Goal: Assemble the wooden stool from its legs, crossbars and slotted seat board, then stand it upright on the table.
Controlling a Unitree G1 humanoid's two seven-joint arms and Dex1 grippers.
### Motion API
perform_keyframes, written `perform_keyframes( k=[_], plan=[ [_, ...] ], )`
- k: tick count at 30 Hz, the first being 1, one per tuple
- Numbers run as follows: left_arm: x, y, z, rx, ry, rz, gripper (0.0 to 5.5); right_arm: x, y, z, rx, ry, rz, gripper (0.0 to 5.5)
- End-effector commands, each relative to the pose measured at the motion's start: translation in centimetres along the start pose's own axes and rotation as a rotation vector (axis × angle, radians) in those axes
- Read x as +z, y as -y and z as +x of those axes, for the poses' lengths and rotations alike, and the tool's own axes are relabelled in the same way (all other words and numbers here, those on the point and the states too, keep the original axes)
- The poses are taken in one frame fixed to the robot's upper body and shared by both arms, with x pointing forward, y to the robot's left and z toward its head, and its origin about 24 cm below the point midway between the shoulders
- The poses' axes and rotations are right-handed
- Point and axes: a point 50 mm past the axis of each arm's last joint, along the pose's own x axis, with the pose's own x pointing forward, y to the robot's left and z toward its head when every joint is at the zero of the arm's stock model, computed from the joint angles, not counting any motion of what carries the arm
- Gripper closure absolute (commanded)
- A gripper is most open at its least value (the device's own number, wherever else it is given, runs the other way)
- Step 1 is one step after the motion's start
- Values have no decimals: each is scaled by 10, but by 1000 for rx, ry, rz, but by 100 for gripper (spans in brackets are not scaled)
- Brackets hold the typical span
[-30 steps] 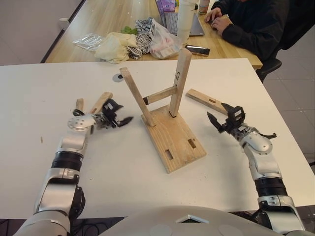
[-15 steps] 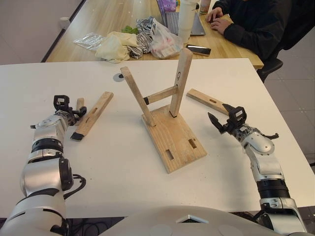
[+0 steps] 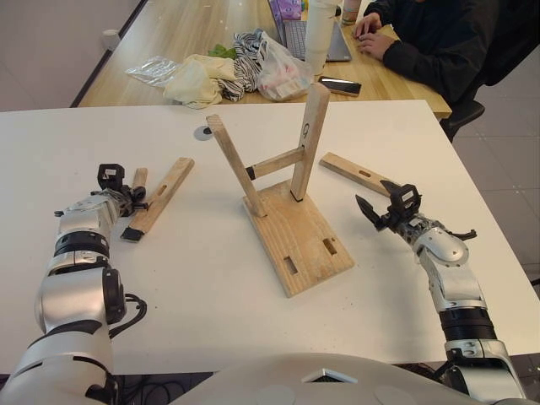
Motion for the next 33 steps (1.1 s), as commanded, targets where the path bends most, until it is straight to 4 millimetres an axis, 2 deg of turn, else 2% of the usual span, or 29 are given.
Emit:
perform_keyframes(
  k=[1,3,5,7,9,10,11,13,16,18,23,33],
  plan=[
    [-3,2,1,-3,18,14,426,3,1,0,-8,3,-8,194],
    [34,12,-2,-54,255,32,426,12,6,0,-23,37,-4,194],
    [98,37,-21,-175,634,19,426,37,12,3,-38,142,48,194],
    [150,67,-58,-325,978,43,426,75,18,7,-29,293,157,194],
    [177,102,-92,-464,1195,129,426,116,20,7,24,451,292,194],
    [186,128,-109,-556,1286,208,426,145,15,7,99,562,379,194],
    [188,152,-124,-637,1355,283,426,171,7,6,193,649,453,194],
    [183,189,-141,-760,1428,399,426,207,-11,7,344,739,560,194],
    [170,220,-148,-862,1448,484,426,230,-28,12,454,777,683,194],
    [163,232,-150,-900,1450,510,426,237,-37,13,500,785,721,194],
    [150,243,-152,-949,1434,533,426,247,-43,13,537,803,771,264],
    [148,244,-152,-944,1425,523,426,249,-41,16,519,810,793,433]
  ],
)
